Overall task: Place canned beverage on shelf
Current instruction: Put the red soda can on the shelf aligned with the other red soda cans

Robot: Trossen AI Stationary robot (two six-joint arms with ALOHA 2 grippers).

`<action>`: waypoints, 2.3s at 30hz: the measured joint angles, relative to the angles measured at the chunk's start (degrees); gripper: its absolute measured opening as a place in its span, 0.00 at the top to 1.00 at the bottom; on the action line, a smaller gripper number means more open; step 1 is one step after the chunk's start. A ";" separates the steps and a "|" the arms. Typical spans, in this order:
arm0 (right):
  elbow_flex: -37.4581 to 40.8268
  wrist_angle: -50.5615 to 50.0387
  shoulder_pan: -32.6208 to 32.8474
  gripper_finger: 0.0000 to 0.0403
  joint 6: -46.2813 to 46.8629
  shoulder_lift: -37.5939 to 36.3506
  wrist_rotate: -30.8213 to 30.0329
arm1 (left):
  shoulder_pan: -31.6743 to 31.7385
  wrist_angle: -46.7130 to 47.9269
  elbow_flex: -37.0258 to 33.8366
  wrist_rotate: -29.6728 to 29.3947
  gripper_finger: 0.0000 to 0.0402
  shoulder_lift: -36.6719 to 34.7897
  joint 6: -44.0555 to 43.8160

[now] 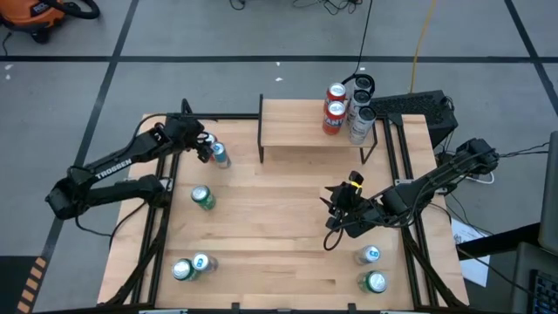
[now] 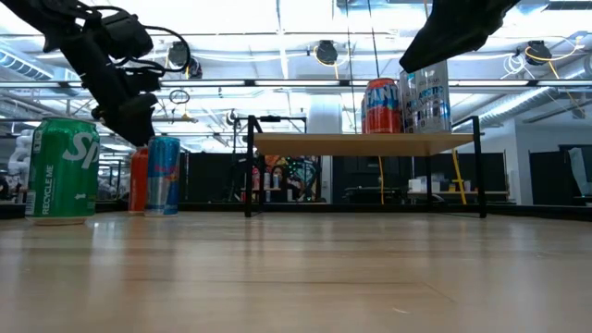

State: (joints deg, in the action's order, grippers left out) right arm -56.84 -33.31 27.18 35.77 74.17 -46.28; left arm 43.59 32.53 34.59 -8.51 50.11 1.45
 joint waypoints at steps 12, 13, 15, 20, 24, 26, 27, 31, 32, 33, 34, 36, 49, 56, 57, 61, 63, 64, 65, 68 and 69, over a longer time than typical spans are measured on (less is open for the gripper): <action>0.00 -0.06 0.02 0.62 0.63 0.00 0.07 | -0.22 0.36 3.52 1.99 0.32 -0.24 -1.68; 0.00 -0.14 0.02 0.62 0.86 0.00 0.07 | -0.24 0.59 3.54 2.09 0.32 -0.26 -2.27; 0.00 -0.17 0.02 0.62 1.07 0.00 0.07 | -0.22 1.30 3.37 2.08 0.32 -0.26 -2.60; 0.00 -0.19 0.07 0.62 1.54 0.00 1.17 | -0.22 1.77 2.81 1.19 0.32 -0.26 -3.97; 0.00 -0.19 0.07 0.62 1.66 0.00 1.55 | -0.22 2.13 2.53 0.97 0.31 -0.24 -4.15; 0.00 -0.19 0.07 0.62 1.68 0.00 1.55 | -0.22 2.60 2.53 1.13 0.29 -0.24 -4.15; 0.00 -0.19 0.07 0.62 1.68 0.00 1.55 | -0.22 2.76 2.53 1.47 0.27 -0.24 -4.15; 0.00 -0.17 0.07 0.62 1.66 0.00 1.55 | -0.22 2.72 2.51 1.70 0.20 0.01 -4.15; 0.00 -0.17 0.07 0.62 1.66 0.00 1.55 | -0.22 2.67 2.51 1.79 0.18 0.29 -4.15; 0.00 -0.17 0.07 0.62 1.66 0.00 1.55 | -0.22 2.68 2.51 1.91 0.16 0.76 -4.11; 0.00 -0.17 0.07 0.62 1.64 0.00 1.55 | -0.22 2.65 2.51 2.25 0.14 1.33 -3.97; 0.00 -0.17 0.07 0.62 1.64 0.00 1.55 | -0.22 2.51 2.51 3.25 0.13 3.01 -4.07; -0.02 -0.19 0.09 0.62 1.52 -0.02 3.26 | -0.22 -0.15 2.49 3.65 0.20 12.46 -0.87; -0.02 -0.38 0.16 0.62 1.53 -0.02 3.83 | -0.26 2.79 2.47 3.76 0.32 10.30 -1.71; -0.02 -0.38 0.17 0.62 1.51 -0.02 4.43 | -0.39 3.85 2.47 3.76 0.32 9.56 -2.36; -0.02 -0.38 0.33 0.62 1.68 -0.02 4.98 | -2.54 8.32 2.47 3.60 0.32 5.76 -4.04; -0.04 -0.38 0.31 0.62 1.66 -0.02 5.85 | -5.13 8.30 2.45 4.51 0.32 4.18 -4.12; -0.04 -0.36 0.31 0.62 1.66 -0.02 5.90 | -6.59 7.87 2.46 5.72 0.32 3.51 -4.11; -0.04 -0.36 0.31 0.62 1.79 -0.02 5.88 | -8.11 7.69 2.47 7.27 0.32 3.12 -4.16; -0.04 0.23 0.31 0.62 2.44 -0.02 5.86 | -13.34 7.27 2.47 12.75 0.32 3.02 -5.07; -0.04 0.60 0.31 0.62 2.46 -0.02 5.88 | -15.22 7.21 2.47 13.50 0.32 3.06 -5.61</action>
State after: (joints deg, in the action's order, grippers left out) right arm -56.88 -32.71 27.49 38.23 74.15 -40.40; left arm 28.37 39.75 37.06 4.99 53.17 -4.17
